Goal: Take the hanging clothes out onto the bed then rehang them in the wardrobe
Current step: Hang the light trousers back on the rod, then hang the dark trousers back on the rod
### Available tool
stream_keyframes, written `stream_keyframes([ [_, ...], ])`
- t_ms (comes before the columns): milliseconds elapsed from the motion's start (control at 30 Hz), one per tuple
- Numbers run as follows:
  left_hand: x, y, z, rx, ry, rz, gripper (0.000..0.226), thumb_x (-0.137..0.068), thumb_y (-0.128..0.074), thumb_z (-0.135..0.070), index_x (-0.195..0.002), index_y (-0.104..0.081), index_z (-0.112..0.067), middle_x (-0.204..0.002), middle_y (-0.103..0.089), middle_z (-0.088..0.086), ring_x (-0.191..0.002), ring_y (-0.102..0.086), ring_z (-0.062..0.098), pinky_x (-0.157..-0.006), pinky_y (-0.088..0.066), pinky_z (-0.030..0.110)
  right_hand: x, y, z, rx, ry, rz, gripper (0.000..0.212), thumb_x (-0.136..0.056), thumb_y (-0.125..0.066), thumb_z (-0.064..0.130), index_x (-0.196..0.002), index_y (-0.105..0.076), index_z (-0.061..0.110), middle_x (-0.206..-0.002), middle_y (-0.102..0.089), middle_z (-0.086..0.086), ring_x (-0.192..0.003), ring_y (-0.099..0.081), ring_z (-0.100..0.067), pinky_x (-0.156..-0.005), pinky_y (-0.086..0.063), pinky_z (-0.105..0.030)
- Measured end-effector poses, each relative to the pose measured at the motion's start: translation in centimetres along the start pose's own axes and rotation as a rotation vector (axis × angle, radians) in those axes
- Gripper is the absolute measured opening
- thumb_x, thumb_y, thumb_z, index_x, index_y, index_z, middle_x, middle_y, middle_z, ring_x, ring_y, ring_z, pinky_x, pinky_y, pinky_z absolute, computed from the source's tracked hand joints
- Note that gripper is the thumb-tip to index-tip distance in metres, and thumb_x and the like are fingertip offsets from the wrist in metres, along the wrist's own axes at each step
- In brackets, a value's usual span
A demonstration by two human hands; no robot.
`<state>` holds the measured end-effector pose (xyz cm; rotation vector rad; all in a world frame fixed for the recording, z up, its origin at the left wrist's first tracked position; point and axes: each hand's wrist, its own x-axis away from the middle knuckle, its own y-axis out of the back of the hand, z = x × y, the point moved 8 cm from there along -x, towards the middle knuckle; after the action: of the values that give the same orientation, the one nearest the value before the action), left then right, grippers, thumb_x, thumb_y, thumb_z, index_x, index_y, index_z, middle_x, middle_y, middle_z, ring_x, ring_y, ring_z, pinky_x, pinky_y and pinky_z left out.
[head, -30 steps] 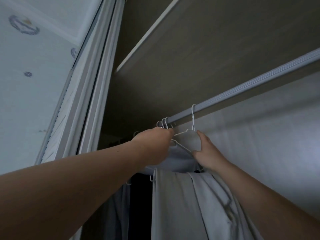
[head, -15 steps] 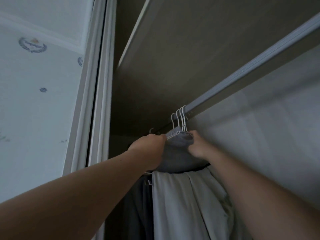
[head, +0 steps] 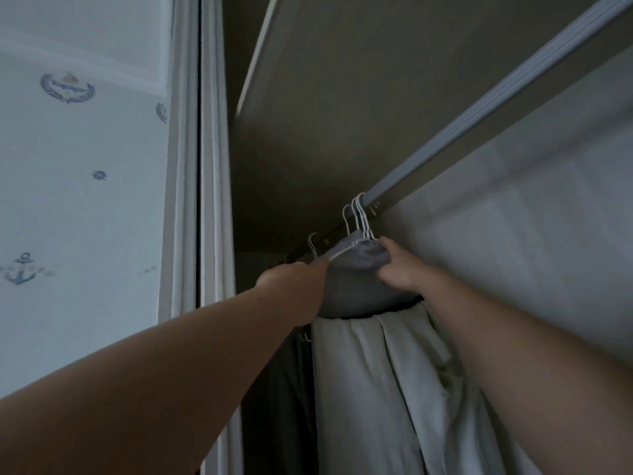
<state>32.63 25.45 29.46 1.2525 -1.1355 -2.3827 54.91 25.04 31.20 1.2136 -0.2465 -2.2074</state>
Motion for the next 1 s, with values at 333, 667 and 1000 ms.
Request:
stream_keyframes([
  [333,11.1,6.9,1.3,-0.151,-0.249,-0.537,0.061,-0.098,-0.039,-0.046,-0.154,-0.028,-0.025,-0.163,-0.024,0.005,-0.153,-0.006,0.026,-0.121,0.003,0.047,9.4,3.7,9.7,0.0,0.282,-0.194,0.066,-0.093,-0.054,0.039,-0.15,-0.02,0.044,-0.156,-0.033,0.006,-0.141,-0.035,-0.02,-0.101,-0.031,-0.028],
  [667,33.0,4.8,16.9,0.029,0.024,-0.479,0.068,-0.098,-0.023,-0.057,-0.156,-0.027,-0.021,-0.163,-0.023,0.004,-0.153,-0.01,0.027,-0.123,-0.01,0.051,29.5,-9.7,27.8,0.062,0.702,0.012,0.068,-0.092,-0.036,0.056,-0.15,-0.001,0.049,-0.162,-0.001,0.021,-0.149,0.007,-0.01,-0.119,-0.005,-0.045],
  [1000,64.3,-0.7,33.4,0.011,0.362,-0.203,0.071,-0.097,-0.023,-0.061,-0.157,-0.023,-0.023,-0.166,-0.013,0.002,-0.154,-0.001,0.025,-0.121,-0.009,0.056,53.5,-31.6,43.0,-0.127,0.833,0.41,0.066,-0.097,-0.035,0.052,-0.152,0.002,0.045,-0.162,0.007,0.019,-0.148,0.018,-0.009,-0.12,0.003,-0.047],
])
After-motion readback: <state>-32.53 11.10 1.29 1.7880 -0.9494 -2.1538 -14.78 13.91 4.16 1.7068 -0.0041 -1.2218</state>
